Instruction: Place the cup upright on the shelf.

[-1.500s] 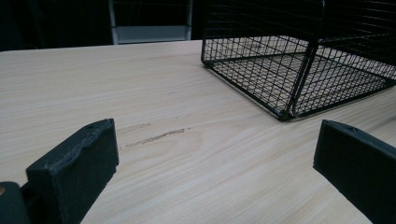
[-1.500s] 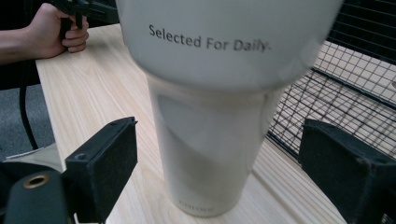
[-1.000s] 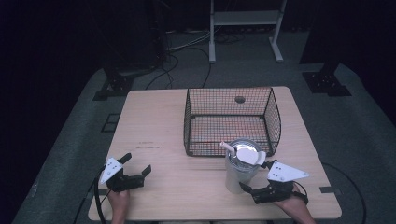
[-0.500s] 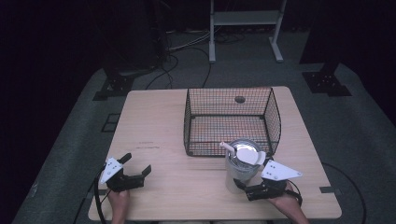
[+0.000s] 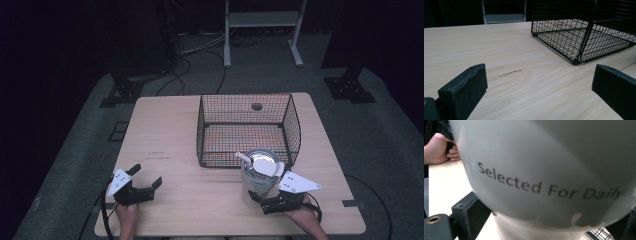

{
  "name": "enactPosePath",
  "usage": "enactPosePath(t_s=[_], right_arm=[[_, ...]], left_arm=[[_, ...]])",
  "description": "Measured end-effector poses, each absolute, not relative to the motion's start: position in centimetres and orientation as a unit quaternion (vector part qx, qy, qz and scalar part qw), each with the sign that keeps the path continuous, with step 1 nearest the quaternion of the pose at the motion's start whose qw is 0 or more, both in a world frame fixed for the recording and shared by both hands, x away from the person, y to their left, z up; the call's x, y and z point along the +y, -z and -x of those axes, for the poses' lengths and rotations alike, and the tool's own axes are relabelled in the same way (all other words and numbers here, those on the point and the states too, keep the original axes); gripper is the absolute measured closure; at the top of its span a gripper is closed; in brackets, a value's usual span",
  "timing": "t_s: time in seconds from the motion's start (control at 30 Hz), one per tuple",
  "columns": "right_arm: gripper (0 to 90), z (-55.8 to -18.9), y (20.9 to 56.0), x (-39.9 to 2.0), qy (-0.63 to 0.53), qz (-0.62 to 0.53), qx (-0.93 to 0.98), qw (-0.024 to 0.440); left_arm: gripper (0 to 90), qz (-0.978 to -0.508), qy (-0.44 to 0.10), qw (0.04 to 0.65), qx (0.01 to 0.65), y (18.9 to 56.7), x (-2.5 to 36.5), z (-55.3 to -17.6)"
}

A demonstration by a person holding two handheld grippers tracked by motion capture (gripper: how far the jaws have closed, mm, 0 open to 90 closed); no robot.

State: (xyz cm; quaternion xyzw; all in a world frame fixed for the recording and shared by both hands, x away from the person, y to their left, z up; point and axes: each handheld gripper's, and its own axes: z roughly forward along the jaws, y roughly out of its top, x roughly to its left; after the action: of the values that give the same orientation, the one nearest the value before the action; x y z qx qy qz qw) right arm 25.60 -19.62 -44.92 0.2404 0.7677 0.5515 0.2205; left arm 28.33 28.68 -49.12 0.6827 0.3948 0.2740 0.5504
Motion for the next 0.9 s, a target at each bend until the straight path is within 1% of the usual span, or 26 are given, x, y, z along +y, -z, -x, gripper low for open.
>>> enactPosePath(t_s=[0.63,0.67,0.7,0.9], right_arm=[[8.0,-25.47,45.03,-19.84,-0.566,-0.234,0.761,0.212],[8.0,-25.46,45.03,-19.86,-0.568,-0.234,0.761,0.21],[8.0,-25.5,45.05,-19.94,-0.574,-0.236,0.758,0.199],[8.0,-25.36,44.63,-19.96,-0.58,-0.234,0.754,0.199]], left_arm=[[0.0,-0.682,-0.274,0.551,0.394,49.11,28.7,-28.33],[0.0,-0.682,-0.274,0.552,0.394,49.11,28.7,-28.33],[0.0,-0.682,-0.274,0.552,0.394,49.11,28.69,-28.33],[0.0,-0.682,-0.274,0.551,0.394,49.11,28.68,-28.32]])
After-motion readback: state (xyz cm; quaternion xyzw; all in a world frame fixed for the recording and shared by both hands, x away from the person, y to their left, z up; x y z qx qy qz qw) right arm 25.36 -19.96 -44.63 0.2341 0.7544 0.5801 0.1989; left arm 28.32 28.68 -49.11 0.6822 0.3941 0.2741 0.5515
